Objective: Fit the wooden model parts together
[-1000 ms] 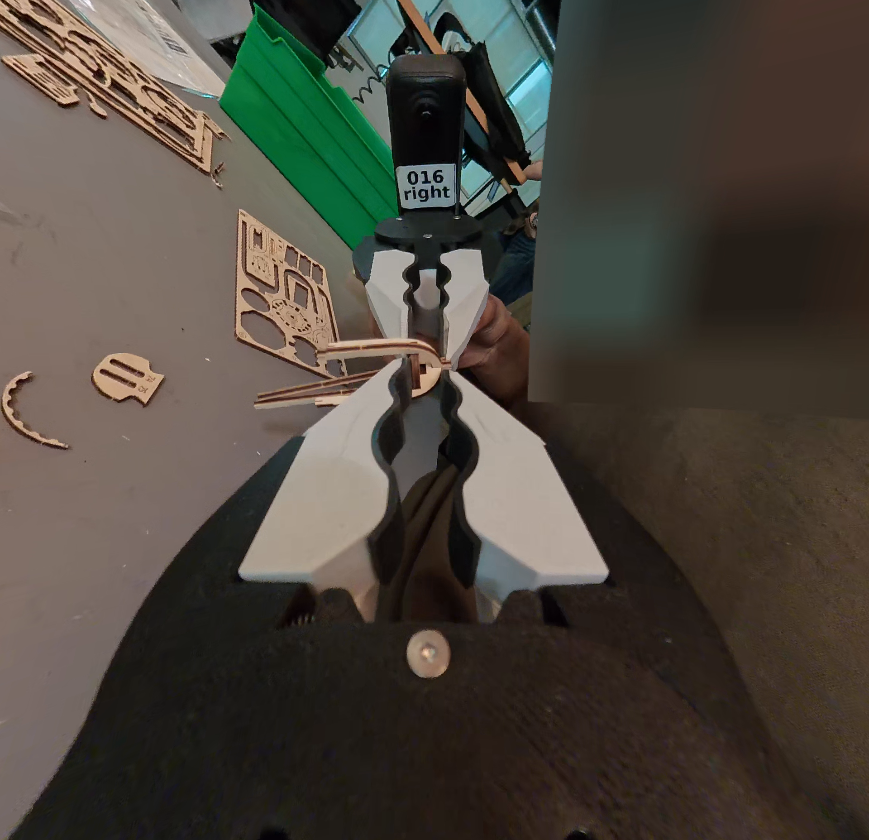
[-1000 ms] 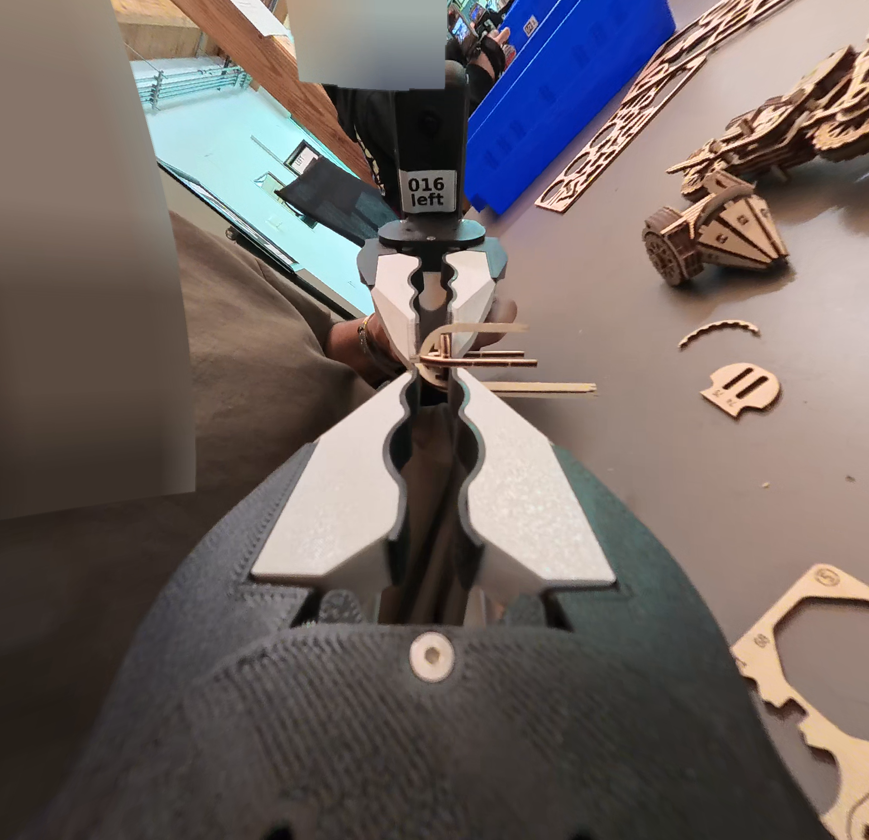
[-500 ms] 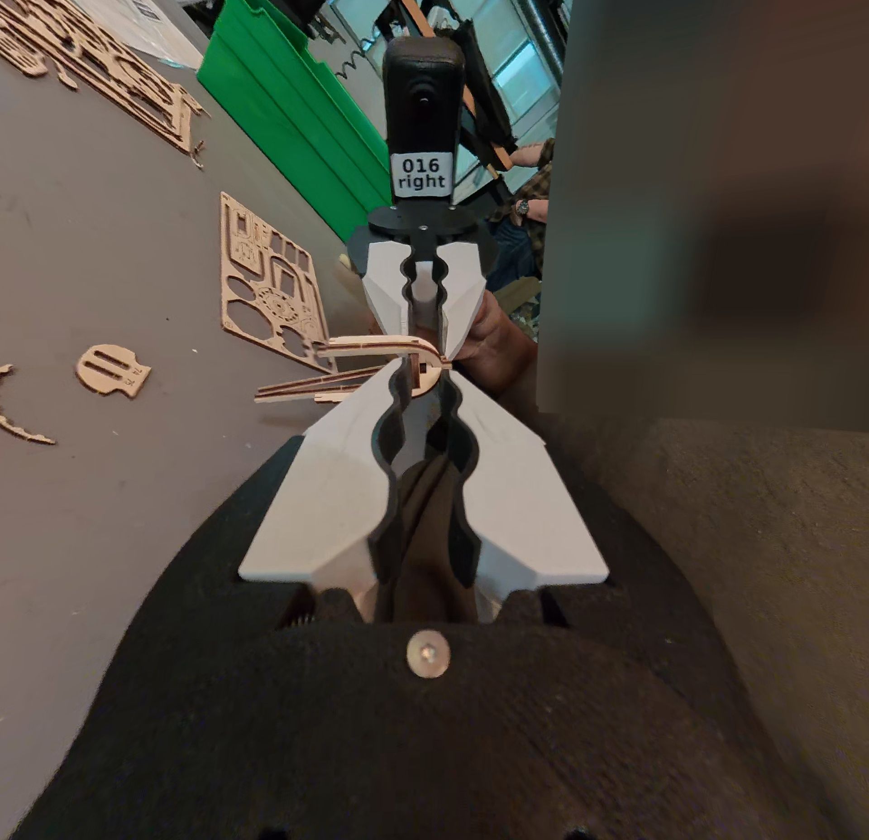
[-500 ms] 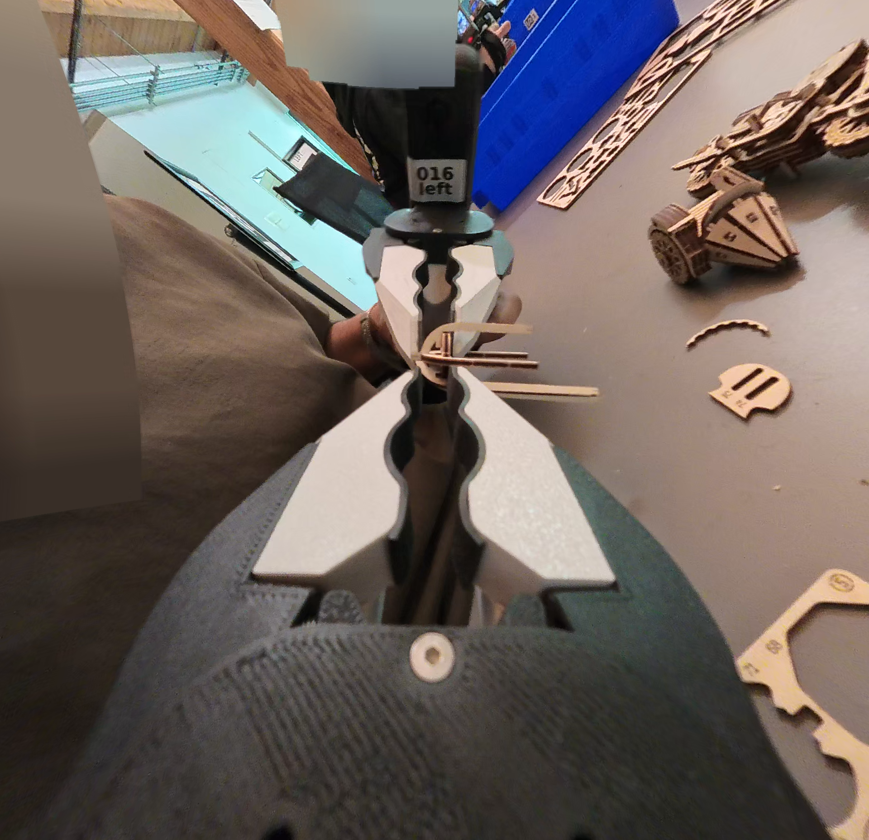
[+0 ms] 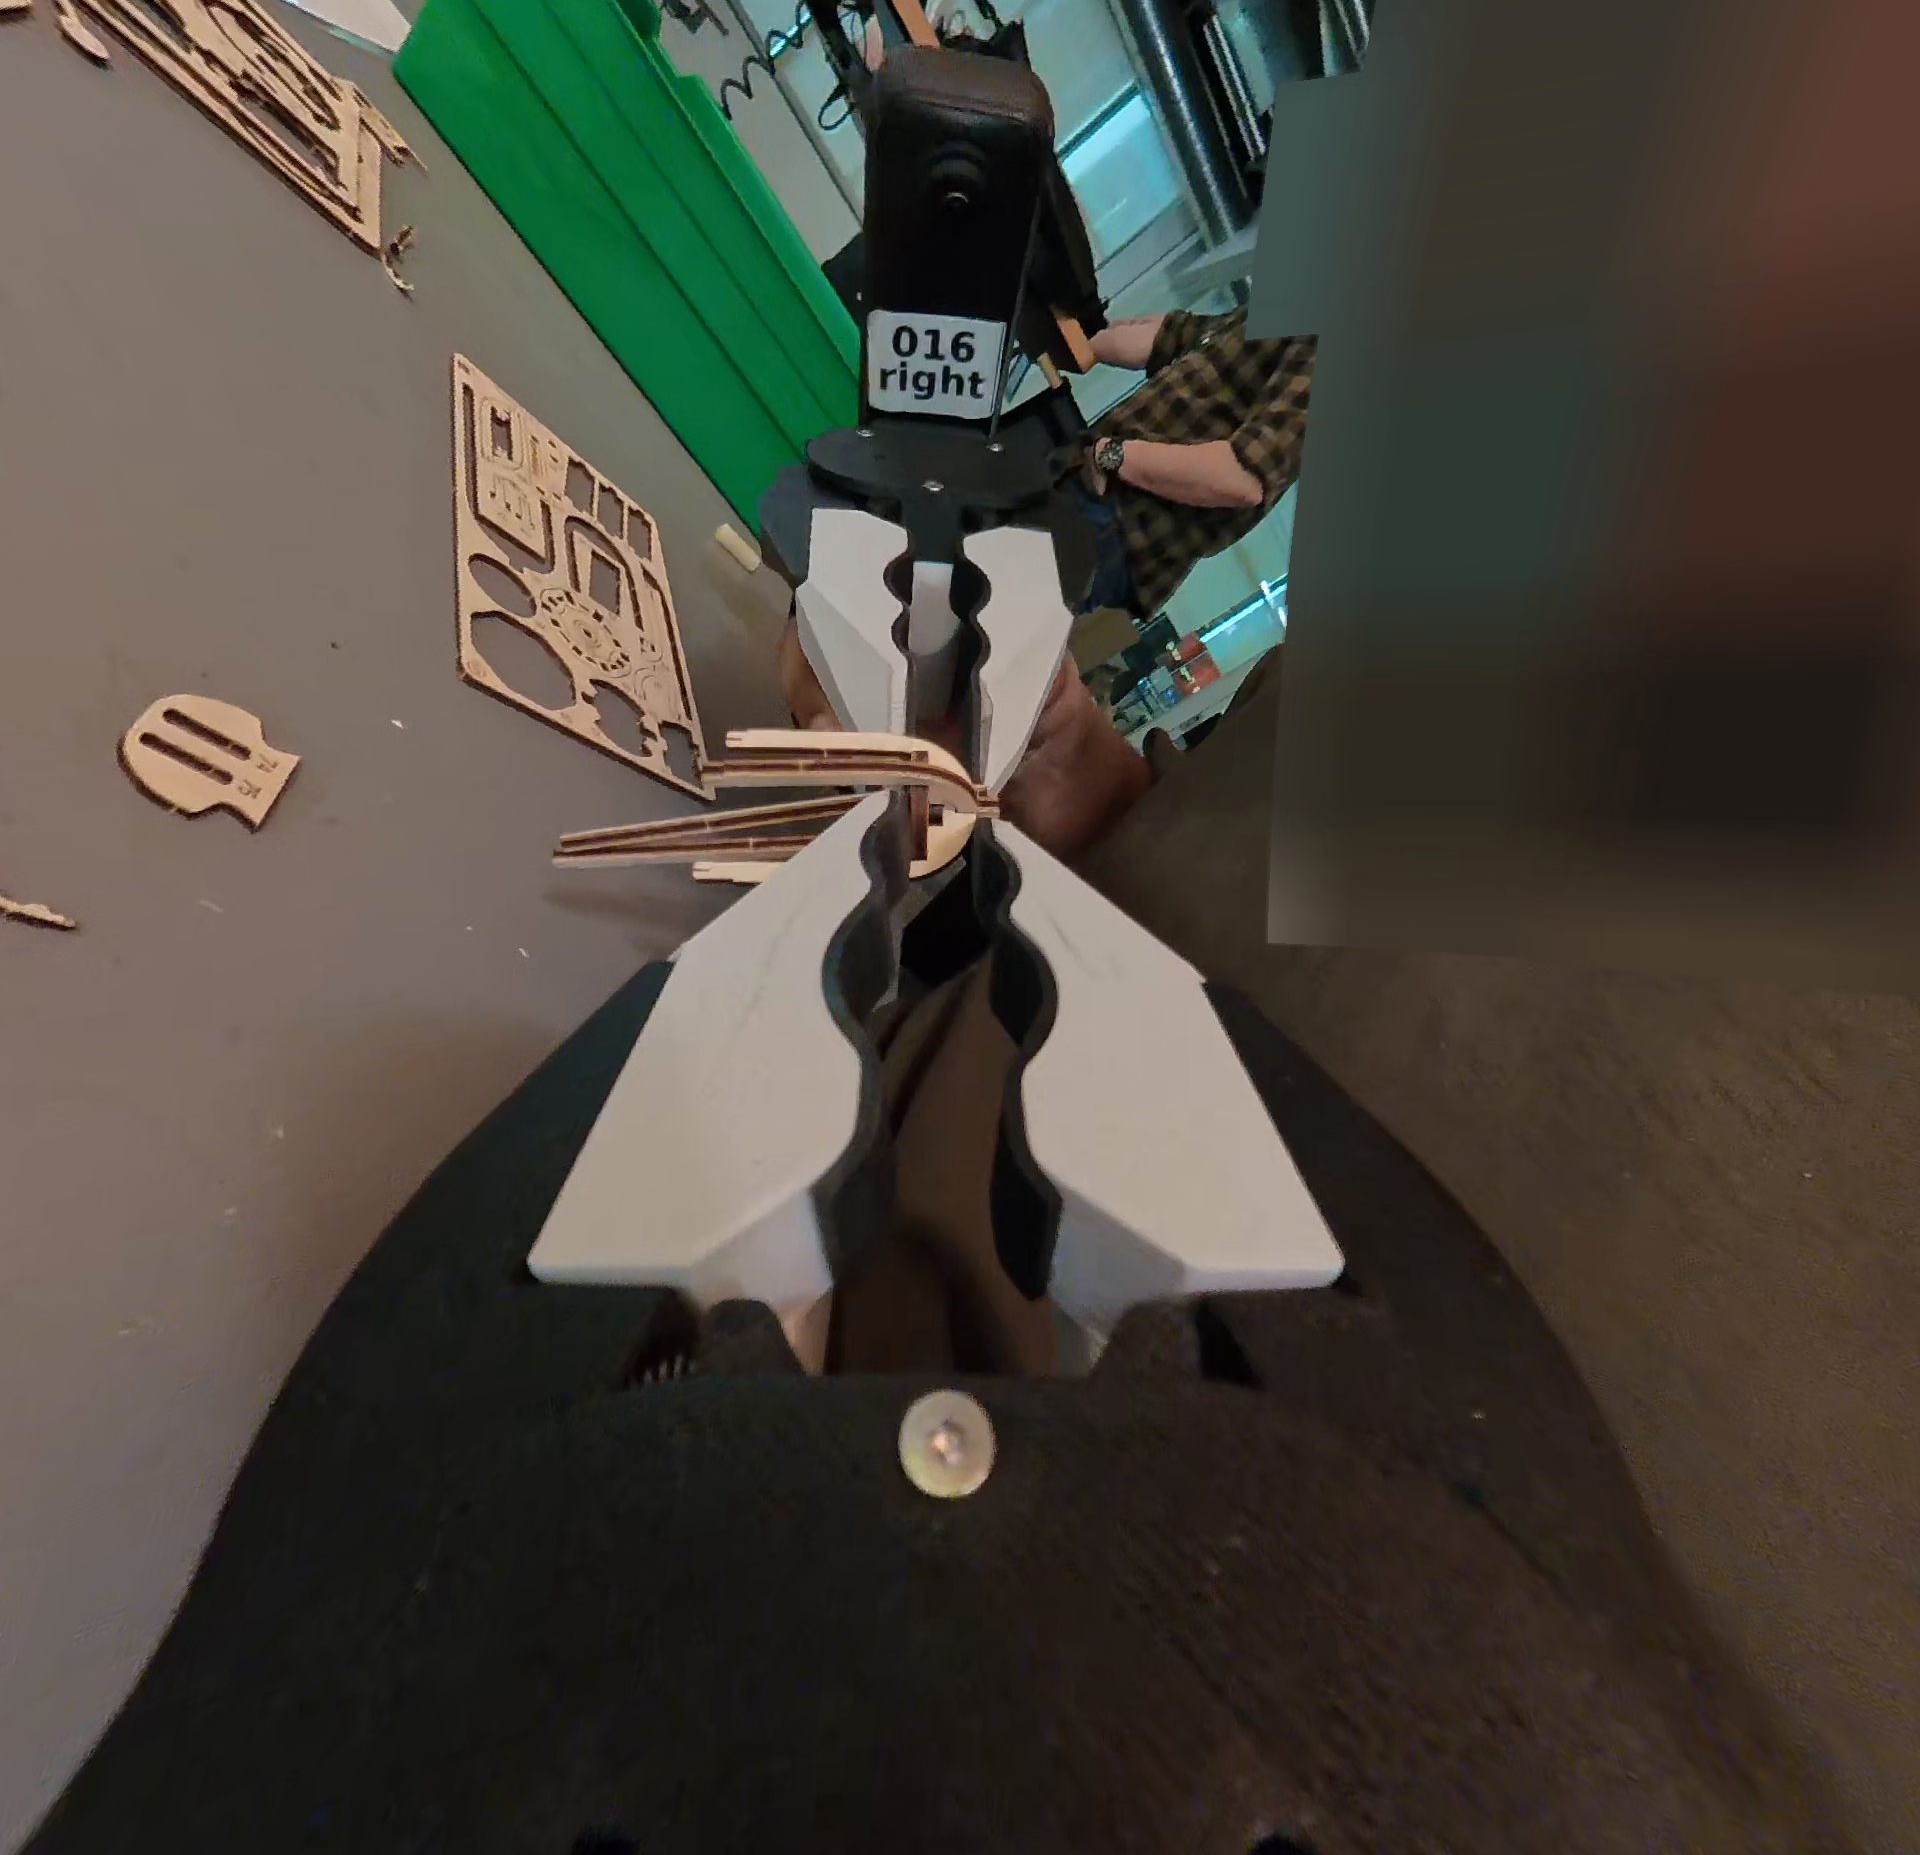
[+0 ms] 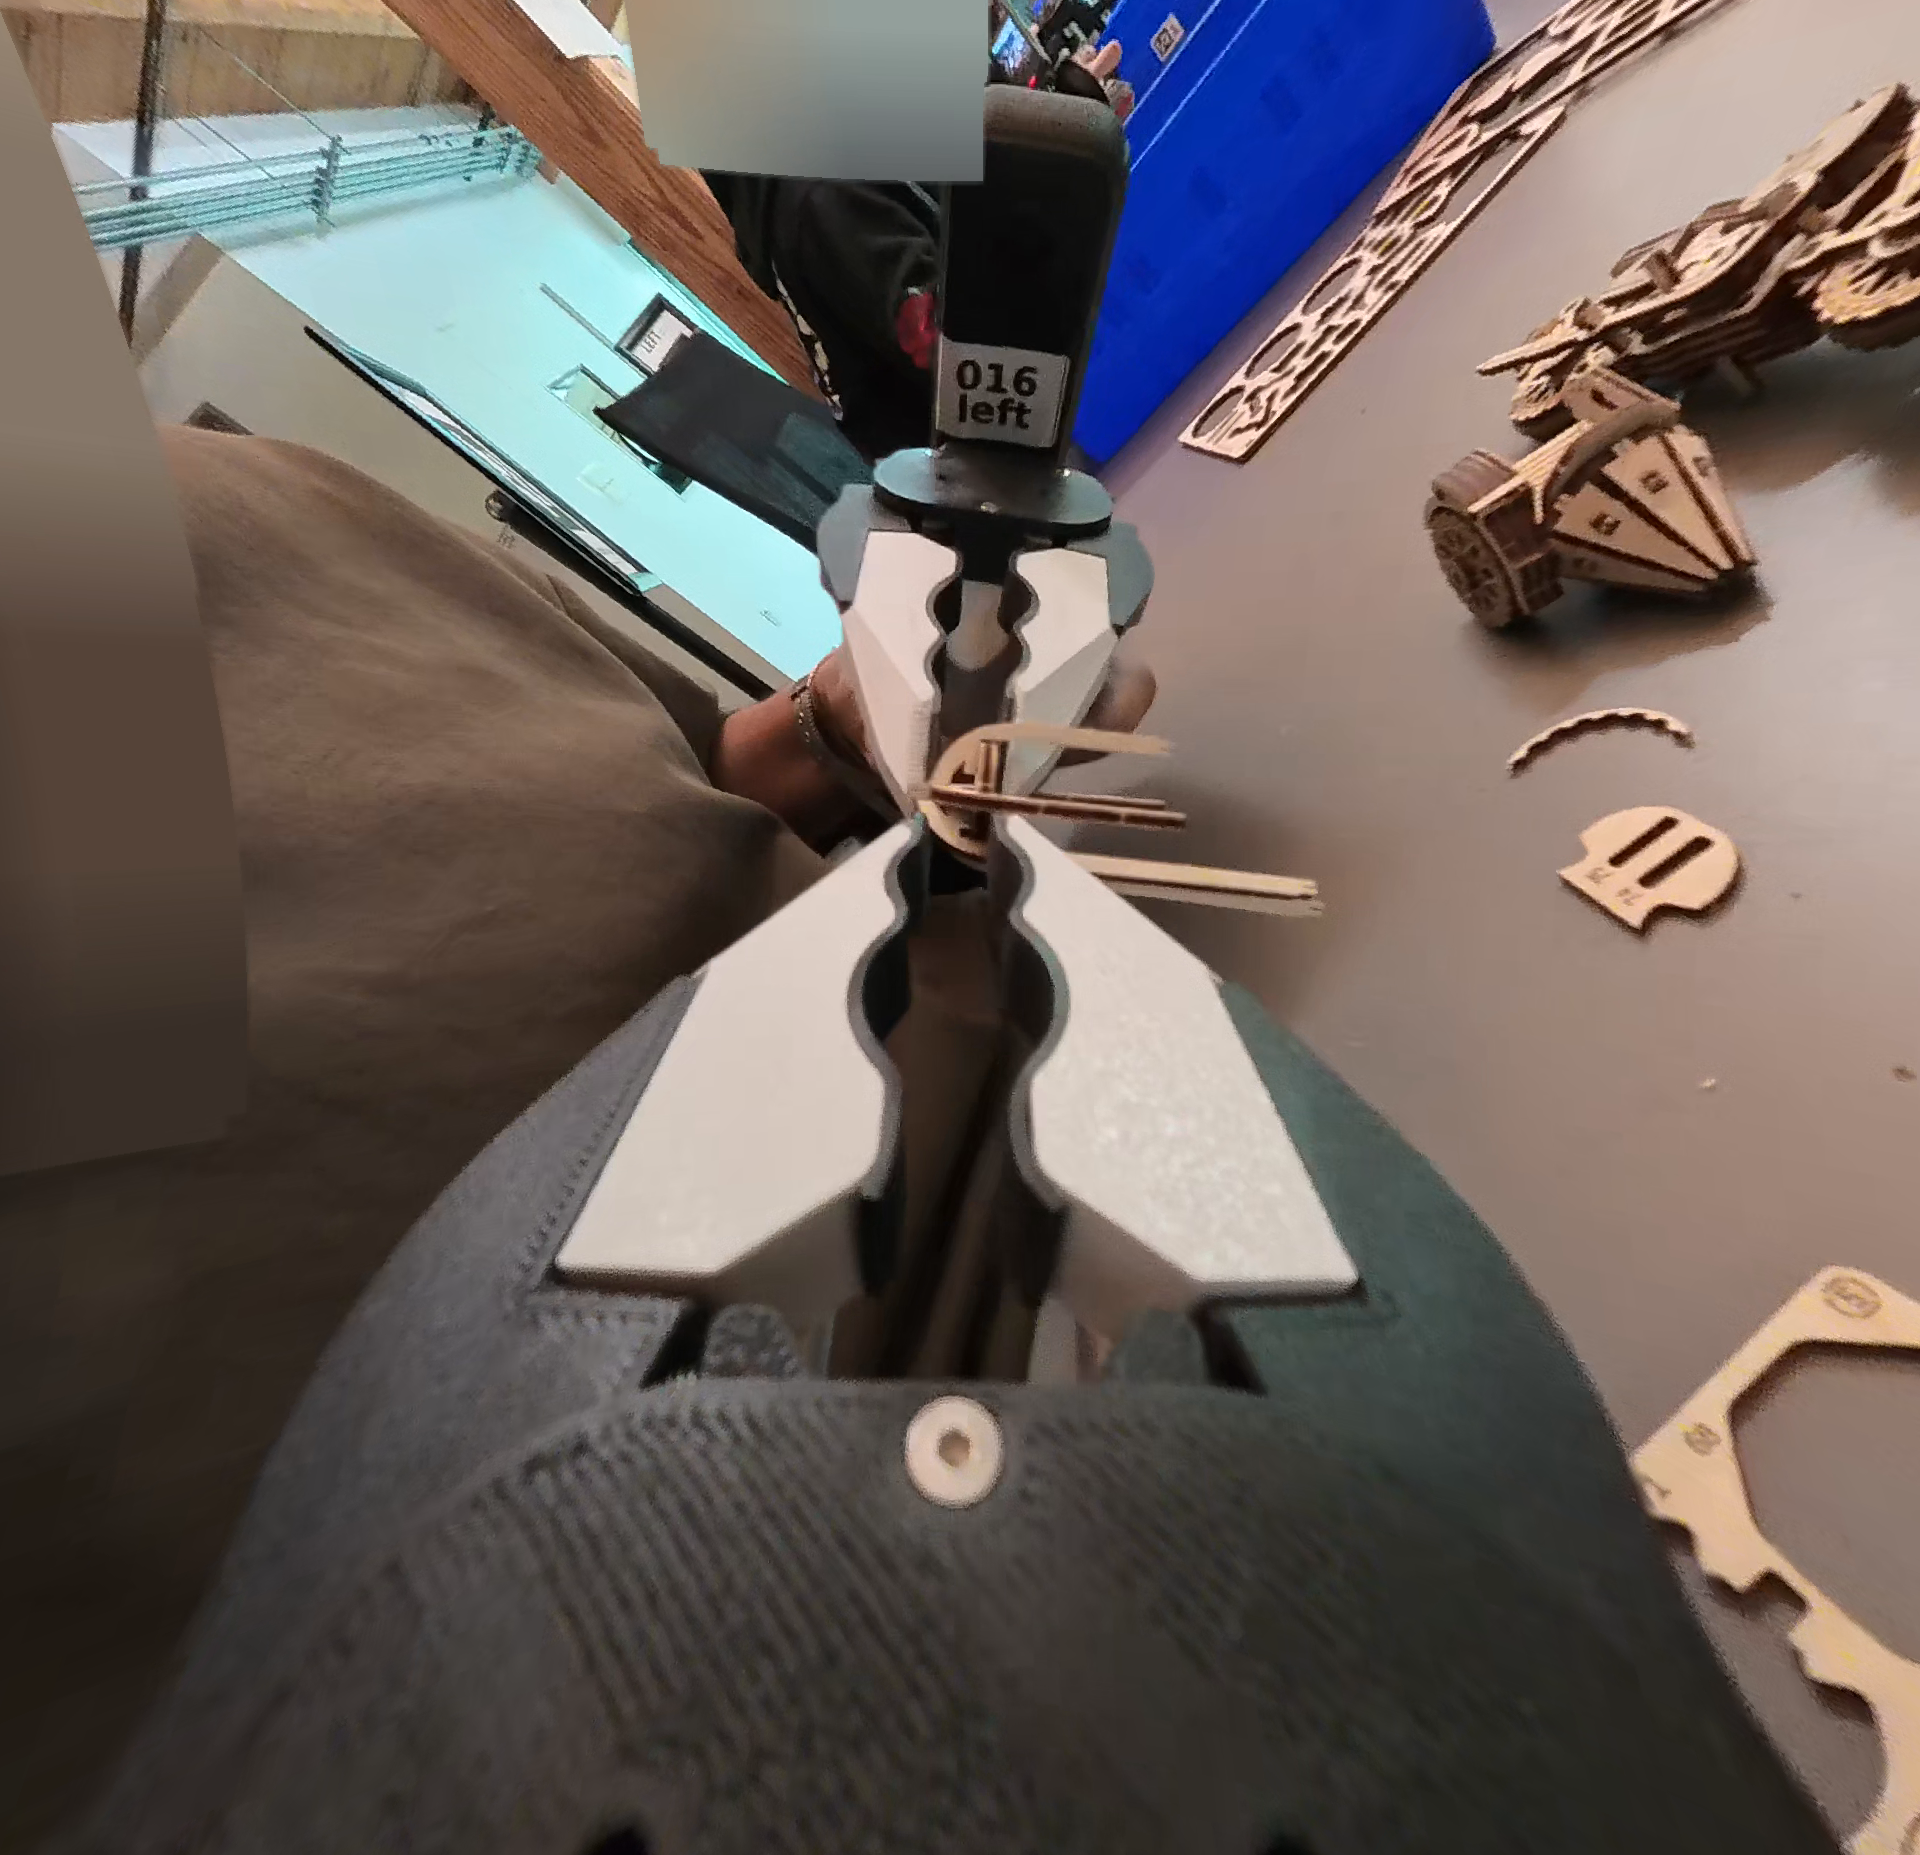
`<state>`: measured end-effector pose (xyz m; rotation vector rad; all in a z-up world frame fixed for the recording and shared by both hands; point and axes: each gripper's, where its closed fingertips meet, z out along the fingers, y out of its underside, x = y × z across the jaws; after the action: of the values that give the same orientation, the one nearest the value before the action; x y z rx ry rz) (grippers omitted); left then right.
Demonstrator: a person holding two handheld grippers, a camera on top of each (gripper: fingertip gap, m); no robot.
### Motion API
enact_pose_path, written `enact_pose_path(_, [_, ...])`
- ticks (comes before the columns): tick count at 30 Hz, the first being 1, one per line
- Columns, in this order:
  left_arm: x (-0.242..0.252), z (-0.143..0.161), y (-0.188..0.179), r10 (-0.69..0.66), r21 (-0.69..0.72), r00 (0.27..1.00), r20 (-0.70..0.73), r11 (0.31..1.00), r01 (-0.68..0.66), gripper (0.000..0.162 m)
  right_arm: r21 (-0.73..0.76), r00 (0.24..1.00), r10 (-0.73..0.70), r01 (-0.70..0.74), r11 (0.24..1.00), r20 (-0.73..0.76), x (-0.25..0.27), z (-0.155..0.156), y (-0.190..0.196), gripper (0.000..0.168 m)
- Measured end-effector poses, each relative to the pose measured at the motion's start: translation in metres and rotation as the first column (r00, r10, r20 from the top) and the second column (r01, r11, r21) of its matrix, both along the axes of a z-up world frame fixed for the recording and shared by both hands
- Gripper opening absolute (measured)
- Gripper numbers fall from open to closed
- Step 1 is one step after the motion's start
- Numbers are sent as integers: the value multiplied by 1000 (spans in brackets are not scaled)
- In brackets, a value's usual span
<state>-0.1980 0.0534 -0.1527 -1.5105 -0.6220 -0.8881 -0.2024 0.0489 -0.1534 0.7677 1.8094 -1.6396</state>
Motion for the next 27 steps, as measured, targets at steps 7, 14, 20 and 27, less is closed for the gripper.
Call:
enact_pose_path(7, [-1, 1, 0, 2, 6, 1000, 11, 1000, -2, 11, -17, 1000, -11, 11, 1000, -4, -1, 1, 1, 10])
enact_pose_path(14, [-5, 2, 2, 43, 12, 999, 8, 999, -43, 11, -54, 998, -47, 49, 997, 35, -7, 2, 0, 16])
enact_pose_path(20, [-9, 2, 3, 86, 20, 996, 16, 996, -86, 11, -46, 997, -79, 79, 996, -2, -10, 2, 0, 16])
enact_pose_path(27, [-7, 0, 3, 82, 4, 997, -9, 997, -82, 12, -29, 997, -71, 71, 997, -27, -8, 2, 1, 11])
